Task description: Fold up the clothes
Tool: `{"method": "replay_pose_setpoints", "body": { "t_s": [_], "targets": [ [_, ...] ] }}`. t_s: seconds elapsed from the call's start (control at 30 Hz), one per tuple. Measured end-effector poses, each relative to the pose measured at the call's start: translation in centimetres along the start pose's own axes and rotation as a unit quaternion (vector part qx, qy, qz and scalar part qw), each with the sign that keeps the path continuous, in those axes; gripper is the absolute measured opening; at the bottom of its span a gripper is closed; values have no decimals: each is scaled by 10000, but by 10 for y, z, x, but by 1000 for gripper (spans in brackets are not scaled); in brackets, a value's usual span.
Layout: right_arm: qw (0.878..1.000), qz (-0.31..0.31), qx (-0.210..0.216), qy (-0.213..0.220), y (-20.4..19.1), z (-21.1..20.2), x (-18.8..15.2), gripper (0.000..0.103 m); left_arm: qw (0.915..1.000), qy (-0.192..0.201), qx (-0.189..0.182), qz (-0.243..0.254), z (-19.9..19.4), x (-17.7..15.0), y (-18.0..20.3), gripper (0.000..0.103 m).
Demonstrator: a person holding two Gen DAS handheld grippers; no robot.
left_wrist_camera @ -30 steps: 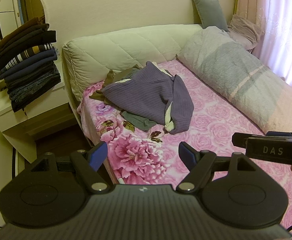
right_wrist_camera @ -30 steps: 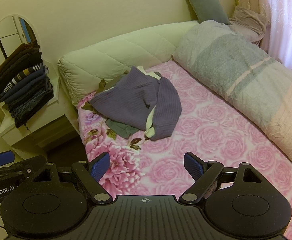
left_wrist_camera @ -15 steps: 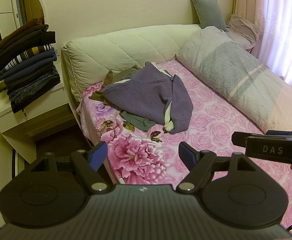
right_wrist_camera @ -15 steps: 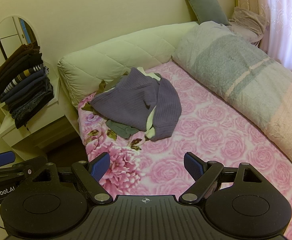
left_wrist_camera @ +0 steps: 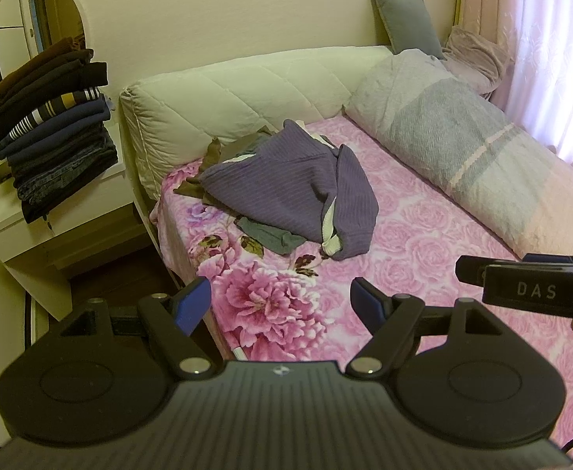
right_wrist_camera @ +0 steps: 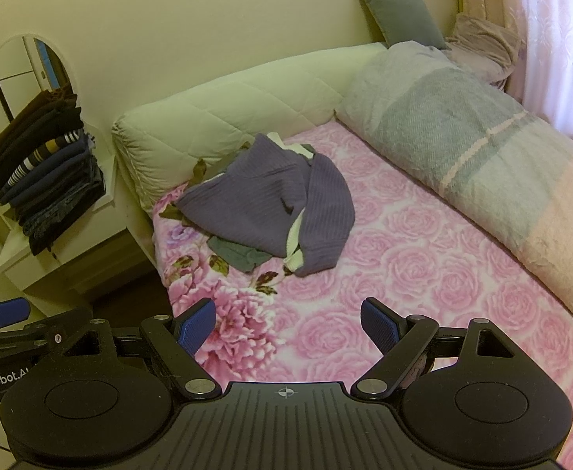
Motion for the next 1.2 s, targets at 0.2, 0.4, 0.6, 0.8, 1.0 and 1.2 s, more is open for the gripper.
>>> {"method": "replay_pose_setpoints", "body": {
  "t_s": [0.2, 0.4, 0.6, 0.8, 1.0, 1.2],
  "targets": [
    [9999, 97, -35, -9, 4, 3, 1, 84, 10000, -32, -32, 64, 3, 2, 2, 75],
    [9999, 155, -58, 13, 4, 6, 4, 84, 9999, -55, -68, 108, 11, 6, -2, 76],
    [9999, 50, -90, -16, 0, 18, 7, 84, 9995, -274, -97, 79, 28, 4, -9, 75],
    [9996, 134, -196, -118, 5, 36, 9, 84, 9983, -486, -267, 178, 54, 7, -10, 75],
    [9984, 479, -262, -163, 19, 56, 16, 84, 9957, -612, -525, 450, 87, 23, 0, 75],
    [9964, 749, -354, -193, 31, 83, 27, 84, 9926, -721, -710, 672, 127, 41, 9, 75]
  ]
}}
Point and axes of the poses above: each gripper's, at about its wrist camera, not at the fingertips, and z roughly the way its jaws point, y to its right, x to its top, the point moved 7 cm from there along z, roughly the way its jaws point, and after that the axes turned 11 degrees about x, right-handed, at the moved point
